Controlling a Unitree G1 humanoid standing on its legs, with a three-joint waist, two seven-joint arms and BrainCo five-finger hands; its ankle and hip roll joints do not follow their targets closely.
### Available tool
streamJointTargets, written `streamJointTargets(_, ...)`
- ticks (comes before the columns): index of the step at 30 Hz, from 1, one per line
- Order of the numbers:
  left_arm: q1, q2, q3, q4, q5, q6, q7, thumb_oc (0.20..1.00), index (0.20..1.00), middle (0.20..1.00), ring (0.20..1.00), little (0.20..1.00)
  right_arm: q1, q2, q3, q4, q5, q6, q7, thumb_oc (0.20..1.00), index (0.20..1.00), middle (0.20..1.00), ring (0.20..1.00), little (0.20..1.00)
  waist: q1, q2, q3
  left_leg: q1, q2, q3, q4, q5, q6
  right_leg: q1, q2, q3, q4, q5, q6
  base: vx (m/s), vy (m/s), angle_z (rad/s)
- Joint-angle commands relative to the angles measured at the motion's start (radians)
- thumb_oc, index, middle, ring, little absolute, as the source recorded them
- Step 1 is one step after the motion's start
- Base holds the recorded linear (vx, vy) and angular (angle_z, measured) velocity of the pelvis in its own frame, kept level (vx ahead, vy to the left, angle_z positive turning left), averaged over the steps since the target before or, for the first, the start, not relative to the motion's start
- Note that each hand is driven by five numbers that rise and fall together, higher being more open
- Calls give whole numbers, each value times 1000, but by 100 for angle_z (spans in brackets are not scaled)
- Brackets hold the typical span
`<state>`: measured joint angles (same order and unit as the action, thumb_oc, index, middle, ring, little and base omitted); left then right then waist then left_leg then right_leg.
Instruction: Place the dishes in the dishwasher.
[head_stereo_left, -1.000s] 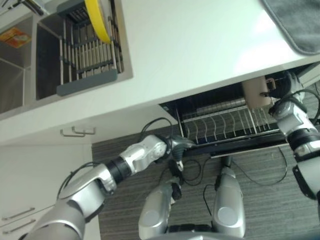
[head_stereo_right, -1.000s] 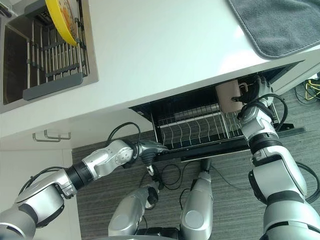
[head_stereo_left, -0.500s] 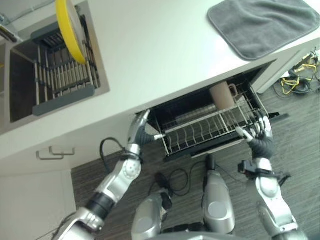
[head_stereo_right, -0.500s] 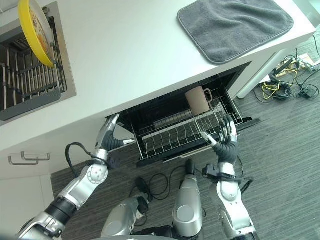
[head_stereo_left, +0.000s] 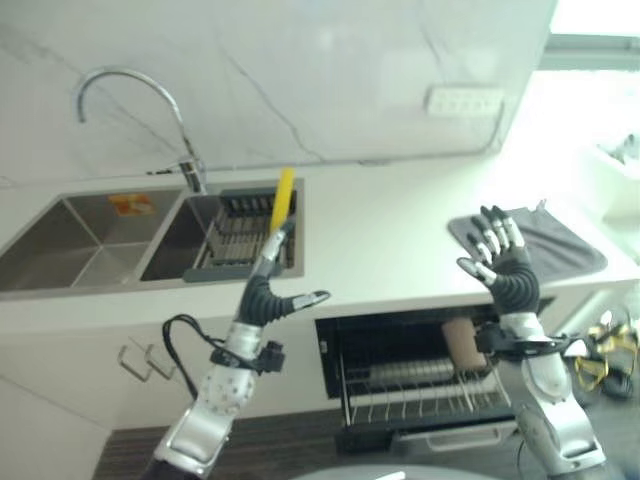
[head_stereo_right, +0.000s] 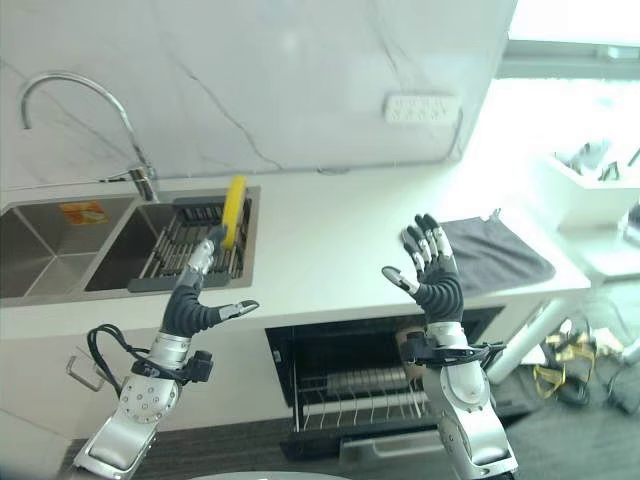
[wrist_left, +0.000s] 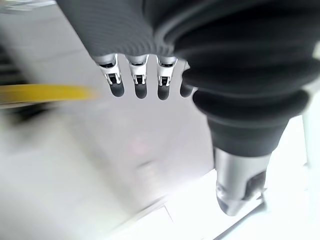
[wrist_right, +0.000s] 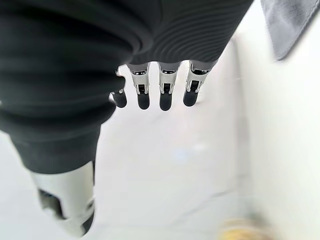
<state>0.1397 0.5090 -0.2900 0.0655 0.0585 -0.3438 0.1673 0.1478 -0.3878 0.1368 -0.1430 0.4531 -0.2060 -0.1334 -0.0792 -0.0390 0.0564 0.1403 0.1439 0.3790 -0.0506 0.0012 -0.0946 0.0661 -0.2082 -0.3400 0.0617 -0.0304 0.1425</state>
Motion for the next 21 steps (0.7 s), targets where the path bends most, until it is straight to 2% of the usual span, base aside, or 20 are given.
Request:
streamJointTargets(1, -90, -17, 47, -73, -64, -161, 10, 1000, 1000, 1000, 1000, 1000, -67, -39, -63, -57, 27, -37, 51, 1000, 1000, 1000, 1000, 1000, -32, 70, 146, -13, 59, -4, 13, 22, -5, 28, -20, 12, 91, -72, 9, 10, 24, 11)
streamJointTargets(3, -89, -18, 81, -104, -98, -214, 7, 1000, 1000, 1000, 1000, 1000, -71, -43, -65, -64, 29, -41, 61, 1000, 1000, 1000, 1000, 1000, -21, 65, 140, -15, 58, -13, 14, 22, -5, 37, -16, 8, 81, -70, 5, -12, 12, 13)
streamJointTargets(8, -97, -31, 134, -181, -144, -271, 3, 1000, 1000, 1000, 1000, 1000, -82, -40, -66, -79, 25, -41, 50, 1000, 1000, 1000, 1000, 1000, -6, 61, 130, -15, 59, -31, 12, 25, -10, 49, -9, -3, 67, -66, 2, -18, 5, 9)
streamJointTargets(13, -108, -54, 184, -238, -220, -218, 37, 1000, 1000, 1000, 1000, 1000, -125, -37, -49, -102, 13, -20, 67, 1000, 1000, 1000, 1000, 1000, 21, 56, 109, -9, 65, -53, 2, 34, -27, 64, -3, -23, 21, -39, 3, -7, -17, 11)
streamJointTargets(16, -96, -60, 199, -245, -222, -221, 43, 1000, 1000, 1000, 1000, 1000, -124, -39, -52, -105, 20, -18, 89, 1000, 1000, 1000, 1000, 1000, 26, 52, 106, -6, 66, -56, -2, 37, -31, 69, -1, -29, 5, -29, 4, 13, -38, 17)
streamJointTargets(18, -77, -68, 226, -256, -240, -248, 41, 1000, 1000, 1000, 1000, 1000, -125, -44, -52, -111, 24, -21, 152, 1000, 1000, 1000, 1000, 1000, 39, 47, 103, -6, 61, -75, -9, 37, -34, 72, 3, -26, -13, -19, 6, 16, -55, 9)
streamJointTargets(21, -80, -71, 235, -258, -261, -250, 26, 1000, 1000, 1000, 1000, 1000, -138, -47, -43, -109, 19, -38, 164, 1000, 1000, 1000, 1000, 1000, 45, 44, 101, -6, 59, -86, -9, 35, -34, 76, 4, -24, -17, -18, 7, 11, -28, 6)
